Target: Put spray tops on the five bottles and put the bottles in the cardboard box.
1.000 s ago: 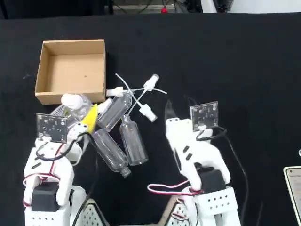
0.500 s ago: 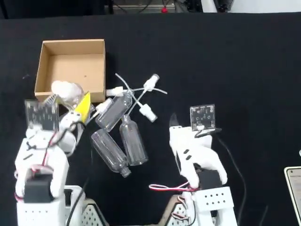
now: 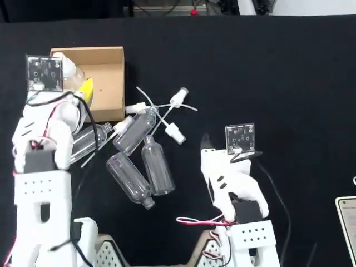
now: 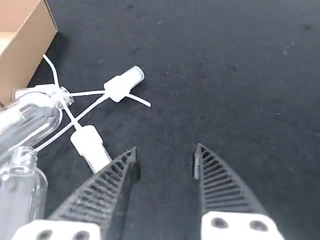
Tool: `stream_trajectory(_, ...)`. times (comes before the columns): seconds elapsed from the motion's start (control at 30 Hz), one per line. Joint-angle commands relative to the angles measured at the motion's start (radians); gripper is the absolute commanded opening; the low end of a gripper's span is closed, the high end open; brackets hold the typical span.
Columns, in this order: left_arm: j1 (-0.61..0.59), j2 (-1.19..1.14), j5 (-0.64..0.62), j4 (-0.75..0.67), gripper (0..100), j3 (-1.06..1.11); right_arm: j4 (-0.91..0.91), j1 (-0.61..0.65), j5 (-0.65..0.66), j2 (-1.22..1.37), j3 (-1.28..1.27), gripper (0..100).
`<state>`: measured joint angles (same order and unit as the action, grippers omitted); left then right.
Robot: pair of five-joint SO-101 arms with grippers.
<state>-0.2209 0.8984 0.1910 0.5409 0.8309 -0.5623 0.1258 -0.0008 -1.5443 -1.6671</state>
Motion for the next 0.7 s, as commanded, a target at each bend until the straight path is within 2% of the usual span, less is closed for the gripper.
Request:
stream_trajectory(0.0, -0.015, -0.118, 0.009, -0.157, 22, -0.077, 0.017, -0.009, 0.012, -0.012, 0.008, 16.9)
stream_trajectory(0.33, -0.056, -0.486, 0.006, -0.480, 22, -0.174, 0.017, -0.009, 0.012, -0.012, 0.008, 16.9)
stream_trajectory(0.67, -0.061, -0.908, 0.006, -0.499, 22, -0.495, 0.017, -0.009, 0.012, -0.012, 0.012, 16.9)
